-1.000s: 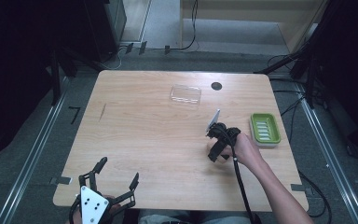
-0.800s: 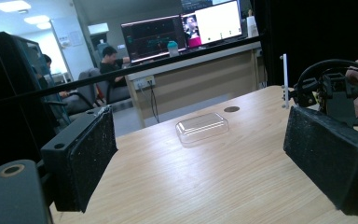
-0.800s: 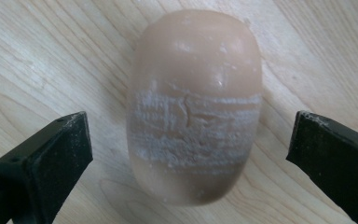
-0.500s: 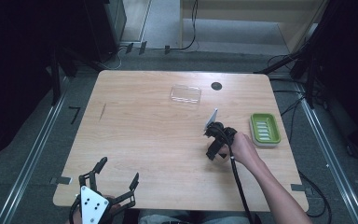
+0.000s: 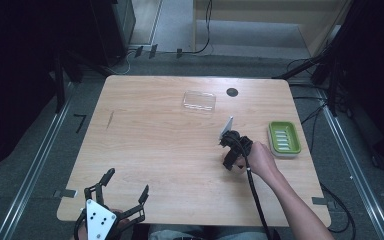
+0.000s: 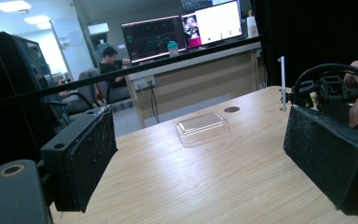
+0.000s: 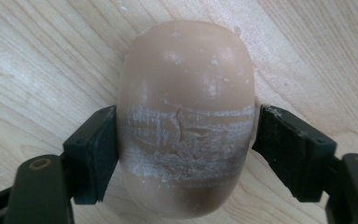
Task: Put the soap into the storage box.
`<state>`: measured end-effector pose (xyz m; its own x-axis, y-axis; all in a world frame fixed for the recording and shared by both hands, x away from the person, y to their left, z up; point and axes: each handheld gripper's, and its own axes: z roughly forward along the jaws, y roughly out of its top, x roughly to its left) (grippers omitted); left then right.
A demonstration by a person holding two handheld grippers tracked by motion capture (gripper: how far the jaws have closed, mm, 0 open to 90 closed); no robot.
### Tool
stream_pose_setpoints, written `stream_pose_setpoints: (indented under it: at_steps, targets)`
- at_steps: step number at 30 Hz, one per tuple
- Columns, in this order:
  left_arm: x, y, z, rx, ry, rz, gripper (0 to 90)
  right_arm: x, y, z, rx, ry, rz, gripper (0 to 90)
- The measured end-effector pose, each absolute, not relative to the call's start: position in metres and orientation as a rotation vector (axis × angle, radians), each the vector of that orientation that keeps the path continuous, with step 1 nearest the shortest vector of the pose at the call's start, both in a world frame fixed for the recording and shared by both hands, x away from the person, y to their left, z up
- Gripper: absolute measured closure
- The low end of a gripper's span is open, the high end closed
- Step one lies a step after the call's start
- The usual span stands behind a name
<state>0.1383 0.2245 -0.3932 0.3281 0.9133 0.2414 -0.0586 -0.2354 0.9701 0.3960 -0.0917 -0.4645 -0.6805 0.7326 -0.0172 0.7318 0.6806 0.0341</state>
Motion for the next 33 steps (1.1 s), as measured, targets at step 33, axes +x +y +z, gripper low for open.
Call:
stream_pose_setpoints:
  at_steps: [33]
  targets:
    - [0.1378,0.2246,-0.3931,1.508,0.814,1.131,9.9,0.3935,-0.0896,-0.4573,1.225,2.879,-0.008,33.6]
